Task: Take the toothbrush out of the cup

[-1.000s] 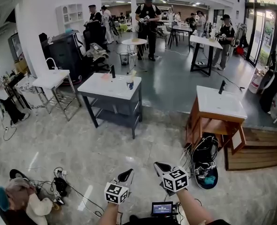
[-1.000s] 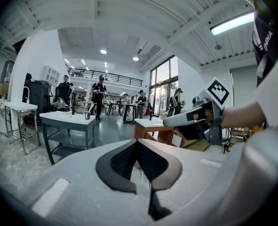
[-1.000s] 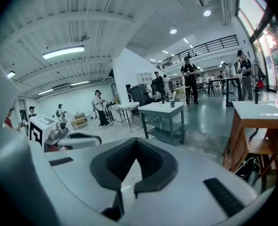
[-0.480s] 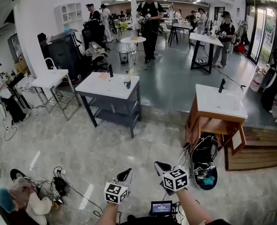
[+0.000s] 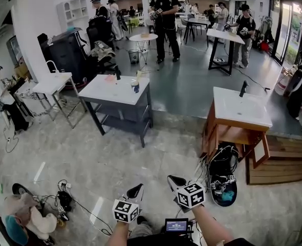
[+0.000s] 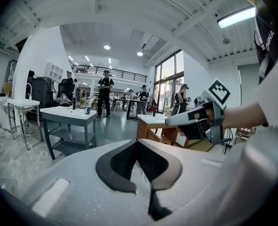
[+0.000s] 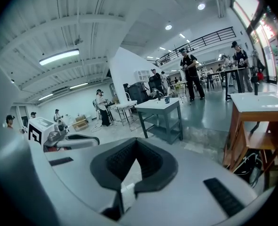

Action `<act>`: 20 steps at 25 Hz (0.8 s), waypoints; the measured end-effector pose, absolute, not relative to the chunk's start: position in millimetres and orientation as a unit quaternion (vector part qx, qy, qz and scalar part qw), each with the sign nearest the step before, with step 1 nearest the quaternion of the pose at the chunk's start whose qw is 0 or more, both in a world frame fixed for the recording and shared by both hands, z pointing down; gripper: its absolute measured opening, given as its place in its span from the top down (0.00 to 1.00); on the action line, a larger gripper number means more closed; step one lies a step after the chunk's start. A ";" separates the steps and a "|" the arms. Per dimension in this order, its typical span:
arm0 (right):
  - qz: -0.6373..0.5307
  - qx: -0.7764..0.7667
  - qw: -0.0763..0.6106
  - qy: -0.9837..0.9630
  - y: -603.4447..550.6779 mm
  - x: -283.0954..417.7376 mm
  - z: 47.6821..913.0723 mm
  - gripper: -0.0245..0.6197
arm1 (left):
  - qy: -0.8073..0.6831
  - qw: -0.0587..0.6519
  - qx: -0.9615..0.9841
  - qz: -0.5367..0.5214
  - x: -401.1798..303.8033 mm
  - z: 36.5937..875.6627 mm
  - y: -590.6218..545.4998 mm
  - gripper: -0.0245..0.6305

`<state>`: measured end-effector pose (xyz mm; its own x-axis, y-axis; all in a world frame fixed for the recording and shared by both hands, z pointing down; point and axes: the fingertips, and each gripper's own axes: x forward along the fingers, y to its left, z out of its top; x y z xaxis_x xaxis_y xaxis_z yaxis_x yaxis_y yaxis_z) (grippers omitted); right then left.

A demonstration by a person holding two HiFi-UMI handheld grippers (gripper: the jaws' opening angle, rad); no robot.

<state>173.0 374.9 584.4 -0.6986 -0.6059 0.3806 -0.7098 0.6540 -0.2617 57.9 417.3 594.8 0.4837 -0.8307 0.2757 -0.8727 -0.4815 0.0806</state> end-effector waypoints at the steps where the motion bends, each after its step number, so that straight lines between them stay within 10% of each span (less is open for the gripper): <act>1: 0.201 0.366 0.132 -0.899 370.2 173.0 586.0 0.95 | -0.497 0.106 0.855 0.102 57.6 595.9 412.6 0.95; 20: 0.204 0.405 0.145 -0.880 192.1 112.1 583.9 0.95 | -0.456 0.106 0.876 0.116 -6.1 605.4 224.4 0.95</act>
<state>112.1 192.1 583.9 -0.6308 -0.6529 0.4193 -0.7708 0.5896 -0.2415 -6.1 224.4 605.4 0.5565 -0.7748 0.3000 -0.8239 -0.5611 0.0793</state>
